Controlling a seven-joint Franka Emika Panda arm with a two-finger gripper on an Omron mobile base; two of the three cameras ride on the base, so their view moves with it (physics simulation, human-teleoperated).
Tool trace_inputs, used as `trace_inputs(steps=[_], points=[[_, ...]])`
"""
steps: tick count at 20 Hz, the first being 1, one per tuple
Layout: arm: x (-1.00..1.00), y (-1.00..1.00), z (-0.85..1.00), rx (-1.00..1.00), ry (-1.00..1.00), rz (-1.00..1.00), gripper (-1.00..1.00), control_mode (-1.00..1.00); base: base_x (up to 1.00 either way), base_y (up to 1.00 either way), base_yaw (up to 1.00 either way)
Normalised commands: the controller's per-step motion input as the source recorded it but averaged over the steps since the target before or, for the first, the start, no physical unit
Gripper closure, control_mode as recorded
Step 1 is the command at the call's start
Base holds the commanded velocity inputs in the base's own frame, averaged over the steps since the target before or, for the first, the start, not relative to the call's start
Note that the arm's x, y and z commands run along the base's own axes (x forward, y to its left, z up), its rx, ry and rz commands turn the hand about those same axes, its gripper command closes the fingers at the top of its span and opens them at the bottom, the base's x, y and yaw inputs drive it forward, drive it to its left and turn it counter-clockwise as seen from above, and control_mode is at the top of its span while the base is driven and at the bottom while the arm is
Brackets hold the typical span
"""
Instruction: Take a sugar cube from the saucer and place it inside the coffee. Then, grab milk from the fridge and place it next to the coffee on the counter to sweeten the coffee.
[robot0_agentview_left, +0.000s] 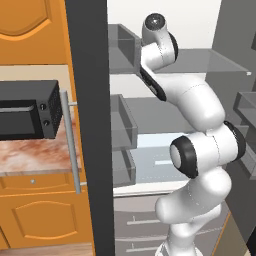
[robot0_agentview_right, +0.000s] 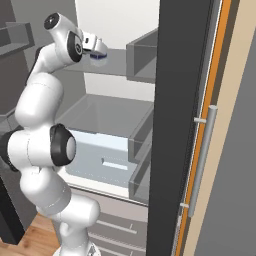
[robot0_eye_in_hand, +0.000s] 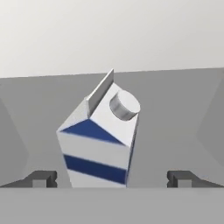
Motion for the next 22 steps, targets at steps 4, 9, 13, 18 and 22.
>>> trace_inputs(steps=[4, 9, 13, 18, 22], points=[[0.15, 0.05, -0.01, -0.07, -0.05, 0.0, -1.0, -1.0, 0.0, 0.0, 0.0], [0.14, 0.02, 0.0, -0.04, -0.04, 0.0, -1.0, -1.0, 0.0, 0.0, 0.0], [0.18, 0.0, 0.0, 0.0, -0.01, 0.0, -1.0, -1.0, 0.0, 0.0, 0.0], [0.15, 0.0, 0.0, 0.0, 0.0, 0.0, -1.0, -1.0, 0.0, 0.0, 0.0], [0.13, 0.0, 0.0, 0.0, 0.0, 0.0, -1.0, -1.0, 0.0, 0.0, 0.0]])
